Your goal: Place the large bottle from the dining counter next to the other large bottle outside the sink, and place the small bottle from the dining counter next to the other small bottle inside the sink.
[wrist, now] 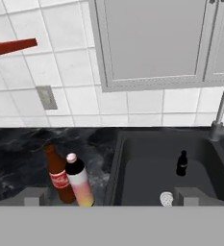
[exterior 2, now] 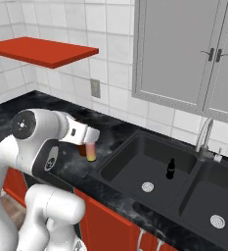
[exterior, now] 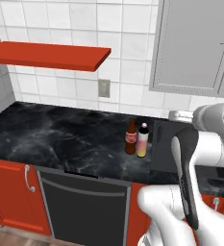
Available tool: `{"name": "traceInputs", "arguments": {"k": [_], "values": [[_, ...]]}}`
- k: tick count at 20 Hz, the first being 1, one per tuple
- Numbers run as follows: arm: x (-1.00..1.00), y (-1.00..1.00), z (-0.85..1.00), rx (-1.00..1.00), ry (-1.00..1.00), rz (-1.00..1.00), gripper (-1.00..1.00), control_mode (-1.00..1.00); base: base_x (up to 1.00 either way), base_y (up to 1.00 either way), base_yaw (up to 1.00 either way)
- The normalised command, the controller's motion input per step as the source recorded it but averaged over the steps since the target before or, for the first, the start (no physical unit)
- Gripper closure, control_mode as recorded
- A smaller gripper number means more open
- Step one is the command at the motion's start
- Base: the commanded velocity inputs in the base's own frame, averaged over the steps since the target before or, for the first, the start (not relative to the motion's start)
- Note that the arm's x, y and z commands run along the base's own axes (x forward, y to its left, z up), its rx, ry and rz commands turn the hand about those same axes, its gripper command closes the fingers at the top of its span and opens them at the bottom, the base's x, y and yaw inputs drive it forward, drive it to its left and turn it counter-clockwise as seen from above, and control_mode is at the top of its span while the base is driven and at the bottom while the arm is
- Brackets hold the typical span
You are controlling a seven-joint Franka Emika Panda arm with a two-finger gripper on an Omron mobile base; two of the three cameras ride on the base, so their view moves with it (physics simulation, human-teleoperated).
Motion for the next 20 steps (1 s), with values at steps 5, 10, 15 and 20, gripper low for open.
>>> {"name": "traceInputs", "arguments": {"k": [5, 10, 15, 20], "values": [[-0.34, 0.0, 0.59, 0.0, 0.02, 0.0, -1.0, -1.0, 0.0, 0.0, 0.0], [-0.4, 0.0, 0.62, 0.0, 0.06, 0.0, -1.0, -1.0, 0.0, 0.0, 0.0], [-0.41, 0.0, 0.36, 0.0, -0.02, 0.0, -1.0, -1.0, 0.0, 0.0, 0.0], [0.0, 0.0, 0.0, 0.0, 0.0, 0.0, -1.0, 1.0, -0.51, 0.0, 0.0]]}}
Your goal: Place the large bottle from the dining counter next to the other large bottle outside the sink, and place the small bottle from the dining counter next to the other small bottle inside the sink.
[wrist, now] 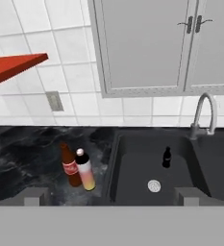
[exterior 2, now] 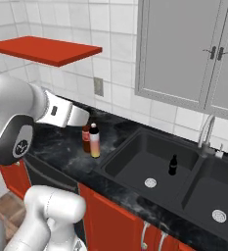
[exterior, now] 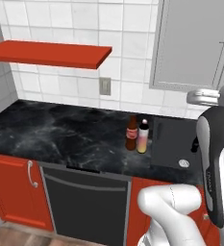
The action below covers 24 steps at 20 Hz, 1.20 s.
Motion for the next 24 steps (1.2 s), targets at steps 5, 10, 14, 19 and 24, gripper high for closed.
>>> {"name": "traceInputs", "arguments": {"k": [5, 10, 14, 19, 24], "values": [[0.0, 0.0, 0.0, 0.0, 0.0, 0.0, -1.0, 1.0, -0.72, 0.04, 0.0], [0.0, 0.0, 0.0, 0.0, 0.0, 0.0, -1.0, 1.0, -0.82, 0.08, 0.0], [0.0, 0.0, 0.0, 0.0, 0.0, 0.0, -1.0, 1.0, -1.0, 0.2, -0.01], [0.0, 0.0, 0.0, 0.0, 0.0, 0.0, -1.0, 1.0, -1.0, 0.27, -0.03], [0.0, 0.0, 0.0, 0.0, 0.0, 0.0, -1.0, 1.0, -1.0, 0.32, -0.02]]}}
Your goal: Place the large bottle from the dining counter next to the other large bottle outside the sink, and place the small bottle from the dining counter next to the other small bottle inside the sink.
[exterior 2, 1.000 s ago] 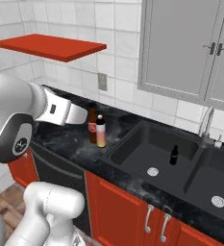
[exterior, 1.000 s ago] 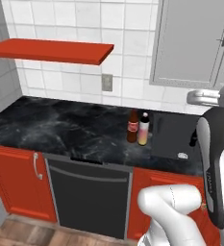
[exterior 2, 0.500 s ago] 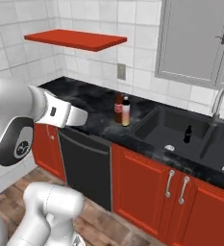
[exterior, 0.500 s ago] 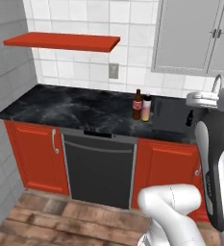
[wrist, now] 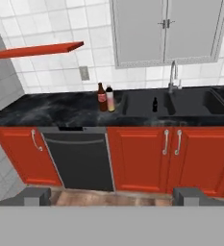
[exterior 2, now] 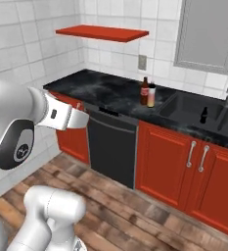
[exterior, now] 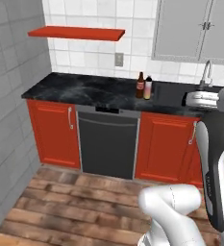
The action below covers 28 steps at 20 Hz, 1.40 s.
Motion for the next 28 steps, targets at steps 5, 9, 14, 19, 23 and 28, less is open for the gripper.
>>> {"name": "traceInputs", "arguments": {"k": [5, 9, 14, 19, 23, 28], "values": [[0.0, 0.0, 0.0, 0.0, 0.0, 0.0, -1.0, 1.0, -1.0, 0.24, 0.0], [0.0, 0.0, 0.0, 0.0, 0.0, 0.0, -1.0, 1.0, -1.0, 0.23, -0.01], [0.0, 0.0, 0.0, 0.0, 0.0, 0.0, -1.0, 1.0, -1.0, 0.16, -0.02], [0.0, 0.0, 0.0, 0.0, 0.0, 0.0, -1.0, 1.0, -1.0, 0.1, -0.04], [0.0, 0.0, 0.0, 0.0, 0.0, 0.0, -1.0, 1.0, -1.0, -0.02, -0.06], [0.0, 0.0, 0.0, 0.0, 0.0, 0.0, -1.0, 1.0, -0.96, -0.4, -0.07]]}}
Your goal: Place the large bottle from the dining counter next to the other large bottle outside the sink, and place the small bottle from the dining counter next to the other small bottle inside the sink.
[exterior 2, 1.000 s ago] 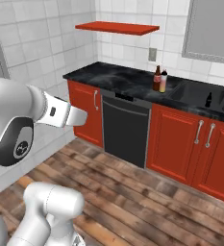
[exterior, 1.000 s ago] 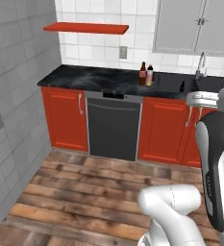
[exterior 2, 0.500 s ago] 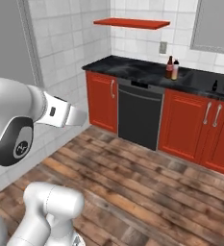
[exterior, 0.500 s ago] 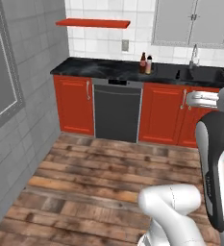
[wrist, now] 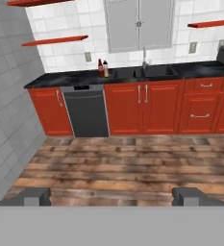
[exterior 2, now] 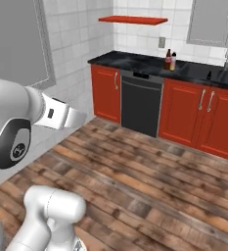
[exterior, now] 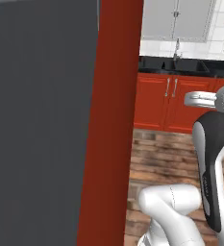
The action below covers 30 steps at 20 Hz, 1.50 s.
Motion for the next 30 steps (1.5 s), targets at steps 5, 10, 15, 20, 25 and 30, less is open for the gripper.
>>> {"name": "traceInputs", "arguments": {"k": [5, 10, 15, 20, 25, 30], "values": [[0.0, 0.0, 0.0, 0.0, 0.0, 0.0, -1.0, 1.0, -0.78, -0.85, -0.05], [0.0, 0.0, 0.0, 0.0, 0.0, 0.0, -1.0, 1.0, -0.63, -0.9, -0.04], [0.0, 0.0, 0.0, 0.0, 0.0, 0.0, -1.0, 1.0, -0.61, -0.86, -0.03], [0.0, 0.0, 0.0, 0.0, 0.0, 0.0, -1.0, 1.0, -0.52, -0.81, -0.04], [0.0, 0.0, 0.0, 0.0, 0.0, 0.0, -1.0, 1.0, -0.35, -0.27, -0.33], [0.0, 0.0, 0.0, 0.0, 0.0, 0.0, -1.0, 1.0, 0.0, 0.0, -0.5]]}}
